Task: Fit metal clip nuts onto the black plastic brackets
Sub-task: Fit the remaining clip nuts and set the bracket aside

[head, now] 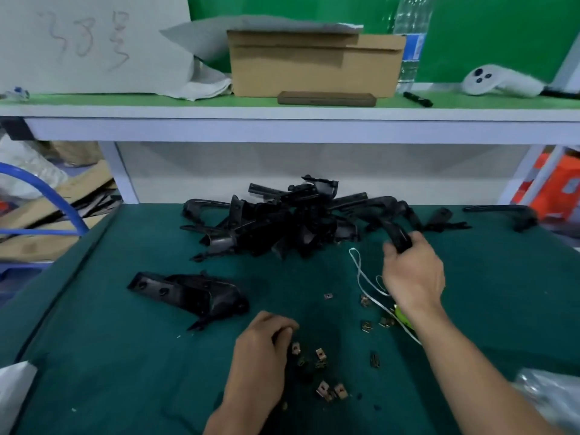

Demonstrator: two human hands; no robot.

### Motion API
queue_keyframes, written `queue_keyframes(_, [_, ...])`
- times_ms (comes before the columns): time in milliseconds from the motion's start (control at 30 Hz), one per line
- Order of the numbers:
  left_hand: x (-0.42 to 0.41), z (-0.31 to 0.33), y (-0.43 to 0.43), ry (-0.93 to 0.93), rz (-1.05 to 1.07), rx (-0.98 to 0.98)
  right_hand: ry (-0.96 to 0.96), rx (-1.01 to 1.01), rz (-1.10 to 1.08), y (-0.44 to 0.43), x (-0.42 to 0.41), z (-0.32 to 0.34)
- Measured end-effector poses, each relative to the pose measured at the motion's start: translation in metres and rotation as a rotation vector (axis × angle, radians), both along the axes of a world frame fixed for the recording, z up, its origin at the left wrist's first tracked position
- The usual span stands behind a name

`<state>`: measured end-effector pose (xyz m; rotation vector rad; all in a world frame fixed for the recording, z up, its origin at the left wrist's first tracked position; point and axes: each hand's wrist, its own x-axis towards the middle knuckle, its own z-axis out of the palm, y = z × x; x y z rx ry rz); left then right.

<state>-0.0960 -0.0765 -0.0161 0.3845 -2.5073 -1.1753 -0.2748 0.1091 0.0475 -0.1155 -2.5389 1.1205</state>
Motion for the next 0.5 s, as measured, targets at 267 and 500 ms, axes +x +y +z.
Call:
queue_keyframes(267, [0.002, -0.004, 0.010, 0.072, 0.028, -0.002, -0.543, -0.883, 0.516, 0.031, 0.117, -0.008])
queue_keyframes(500, [0.003, -0.002, 0.014, 0.080, 0.035, 0.014, -0.620, -0.885, 0.509, 0.042, 0.128, -0.034])
